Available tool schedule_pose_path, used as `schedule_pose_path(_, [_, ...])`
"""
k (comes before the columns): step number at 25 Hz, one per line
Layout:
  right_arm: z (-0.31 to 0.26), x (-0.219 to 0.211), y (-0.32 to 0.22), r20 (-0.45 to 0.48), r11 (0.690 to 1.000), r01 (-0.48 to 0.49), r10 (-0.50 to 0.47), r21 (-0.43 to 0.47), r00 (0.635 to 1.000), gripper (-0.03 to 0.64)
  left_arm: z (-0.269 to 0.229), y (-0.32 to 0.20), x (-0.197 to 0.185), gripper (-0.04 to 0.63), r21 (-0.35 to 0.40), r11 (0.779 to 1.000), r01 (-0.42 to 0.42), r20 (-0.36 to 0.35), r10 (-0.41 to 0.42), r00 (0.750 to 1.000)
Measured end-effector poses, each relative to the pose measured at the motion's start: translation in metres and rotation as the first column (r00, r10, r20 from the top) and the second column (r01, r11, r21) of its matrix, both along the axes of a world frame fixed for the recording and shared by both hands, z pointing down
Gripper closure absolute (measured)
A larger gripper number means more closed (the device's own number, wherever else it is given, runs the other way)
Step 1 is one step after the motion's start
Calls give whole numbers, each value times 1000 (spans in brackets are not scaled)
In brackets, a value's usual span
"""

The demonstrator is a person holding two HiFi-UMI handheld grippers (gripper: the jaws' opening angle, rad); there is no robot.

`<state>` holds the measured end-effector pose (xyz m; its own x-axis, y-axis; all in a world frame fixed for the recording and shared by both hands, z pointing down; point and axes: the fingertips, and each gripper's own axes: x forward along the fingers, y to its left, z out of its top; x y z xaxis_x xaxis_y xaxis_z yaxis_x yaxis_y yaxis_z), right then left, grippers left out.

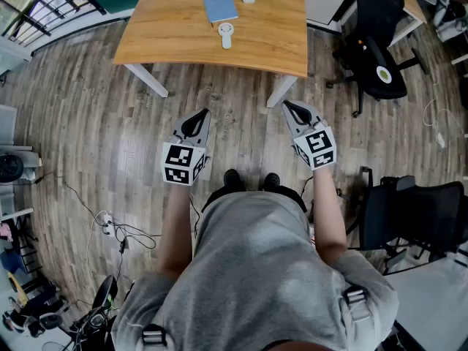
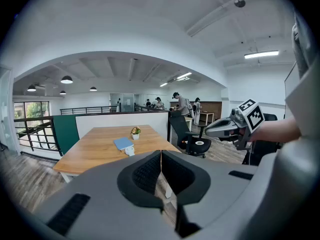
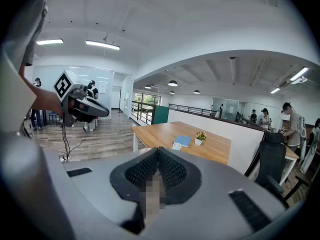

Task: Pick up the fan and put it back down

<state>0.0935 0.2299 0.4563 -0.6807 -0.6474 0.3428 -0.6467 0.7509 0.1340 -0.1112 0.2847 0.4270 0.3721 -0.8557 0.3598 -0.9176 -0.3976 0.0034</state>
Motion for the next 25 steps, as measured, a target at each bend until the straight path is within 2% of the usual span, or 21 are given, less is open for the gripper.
schedule_pose_path(4, [-3,21,12,35,1000,23,-23,-10,999,611,-16,2,39,572,13,1000,-19,28,19,999])
schedule_pose_path(9, [5,56,16,27,998,58,-57,-20,998,611,-21,6,83,572,28,1000,-5,-25,5,1000])
schedule_pose_path(17, [6,95,10,99,1000,15,-16,2,995,610,-15,13,121,571,34,999,17,15,-18,1000])
schedule_pose_path(22, [5,105,10,93,1000,21,-22,15,995,611,-12,21,127,571,35,999,41,11,-41,999])
schedule_pose_path(25, [4,102,10,84,999,49,-50,17,995,609,-14,22,132,571,47,999,26,-9,-26,1000])
